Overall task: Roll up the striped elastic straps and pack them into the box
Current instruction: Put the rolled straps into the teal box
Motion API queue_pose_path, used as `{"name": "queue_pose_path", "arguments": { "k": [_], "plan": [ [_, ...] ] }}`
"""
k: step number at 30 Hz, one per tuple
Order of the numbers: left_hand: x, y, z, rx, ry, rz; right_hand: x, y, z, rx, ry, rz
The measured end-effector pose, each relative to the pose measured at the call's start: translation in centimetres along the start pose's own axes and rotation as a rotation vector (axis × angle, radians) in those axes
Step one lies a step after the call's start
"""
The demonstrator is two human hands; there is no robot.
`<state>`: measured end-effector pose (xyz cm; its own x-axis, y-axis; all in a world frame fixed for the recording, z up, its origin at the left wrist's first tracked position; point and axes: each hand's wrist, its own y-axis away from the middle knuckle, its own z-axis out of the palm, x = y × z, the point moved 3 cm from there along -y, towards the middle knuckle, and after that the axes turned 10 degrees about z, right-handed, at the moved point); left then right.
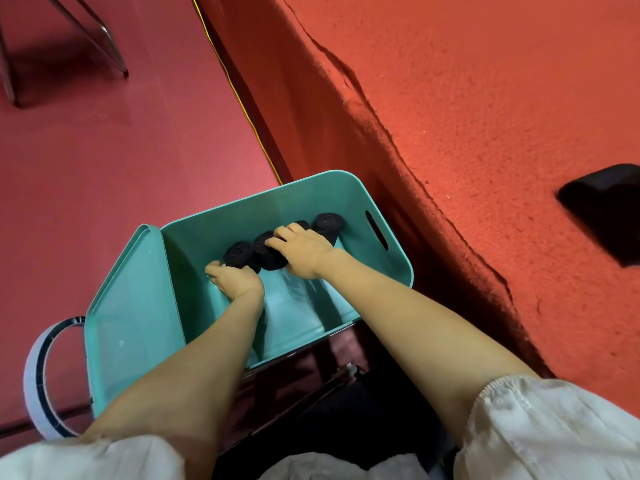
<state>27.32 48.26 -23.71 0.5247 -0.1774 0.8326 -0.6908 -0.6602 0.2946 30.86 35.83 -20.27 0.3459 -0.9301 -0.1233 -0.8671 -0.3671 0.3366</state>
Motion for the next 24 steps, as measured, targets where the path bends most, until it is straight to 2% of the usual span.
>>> {"name": "queue_pose_path", "arguments": {
  "k": [4, 8, 15, 20, 24],
  "plan": [
    [0.0, 0.2, 0.1, -0.022, -0.035, -0.023, 0.3, 0.2, 0.2, -0.021, -0.030, -0.009],
    [0.2, 1.1, -0.3, 0.048, -0.034, -0.125, 0.6, 0.5, 0.2, -0.039, -0.107, -0.013],
    [3.3, 3.4, -0.9, -0.019, -0.050, -0.126, 2.1, 3.0, -1.4, 0.087, -0.246, 0.020],
    [5.7, 6.1, -1.0, -0.165, -0.088, 0.063, 3.9, 8.4, -4.2, 0.243, -0.419, 0.111],
    [8.0, 10.2, -0.7, -0.368, -0.147, 0.533, 5.2, 15.7, -6.2, 0.533, -0.541, 0.168]
  ]
}}
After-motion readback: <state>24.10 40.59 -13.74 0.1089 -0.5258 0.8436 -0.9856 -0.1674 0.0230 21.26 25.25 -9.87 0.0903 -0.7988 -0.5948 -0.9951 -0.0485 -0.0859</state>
